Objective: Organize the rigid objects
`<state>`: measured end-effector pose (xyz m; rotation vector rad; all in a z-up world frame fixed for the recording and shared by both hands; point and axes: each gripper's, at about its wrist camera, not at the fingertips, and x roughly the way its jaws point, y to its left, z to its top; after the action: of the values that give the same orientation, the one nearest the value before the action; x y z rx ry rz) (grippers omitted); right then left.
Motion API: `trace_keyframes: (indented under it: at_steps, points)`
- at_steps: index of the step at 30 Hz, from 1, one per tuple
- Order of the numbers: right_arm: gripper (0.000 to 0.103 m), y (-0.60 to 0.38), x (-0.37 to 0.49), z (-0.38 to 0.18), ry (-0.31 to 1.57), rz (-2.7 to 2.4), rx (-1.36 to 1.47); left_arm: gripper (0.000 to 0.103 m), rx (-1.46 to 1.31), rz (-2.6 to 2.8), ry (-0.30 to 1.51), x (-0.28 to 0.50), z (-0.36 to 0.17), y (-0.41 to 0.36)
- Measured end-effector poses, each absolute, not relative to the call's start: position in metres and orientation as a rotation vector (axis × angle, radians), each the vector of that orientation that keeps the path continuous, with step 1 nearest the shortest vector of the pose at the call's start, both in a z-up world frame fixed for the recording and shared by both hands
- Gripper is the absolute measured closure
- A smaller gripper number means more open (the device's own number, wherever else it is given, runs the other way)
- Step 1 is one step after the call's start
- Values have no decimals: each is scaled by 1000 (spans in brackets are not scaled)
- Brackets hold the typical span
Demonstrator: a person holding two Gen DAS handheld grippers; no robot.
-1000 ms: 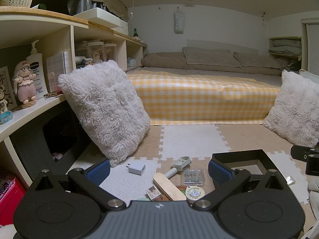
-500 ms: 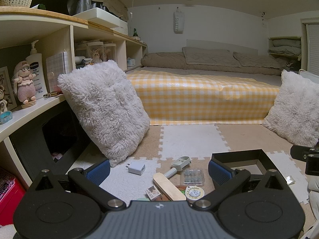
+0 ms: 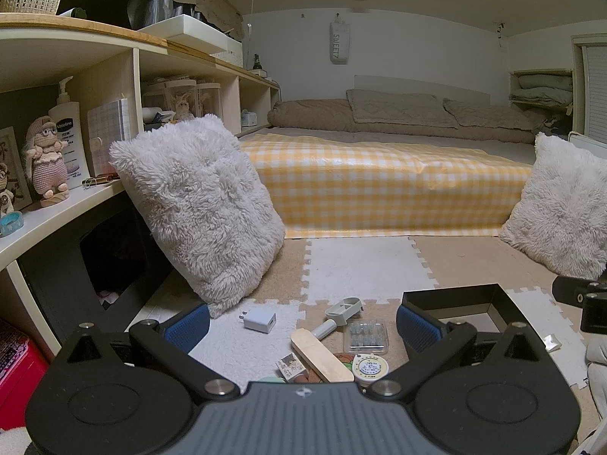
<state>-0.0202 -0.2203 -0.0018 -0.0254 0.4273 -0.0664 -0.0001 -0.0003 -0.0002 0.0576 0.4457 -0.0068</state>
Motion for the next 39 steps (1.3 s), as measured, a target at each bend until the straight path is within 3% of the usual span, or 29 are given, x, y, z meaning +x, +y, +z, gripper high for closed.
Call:
trace_keyframes:
  at_steps: [23,39]
  points:
    - [0,-223,-23,3,402,-68,-20,0,42,-60,423,2,12,-6]
    - [0,-257,39,35,366,-115,8,0,42,-37,374,70,48,0]
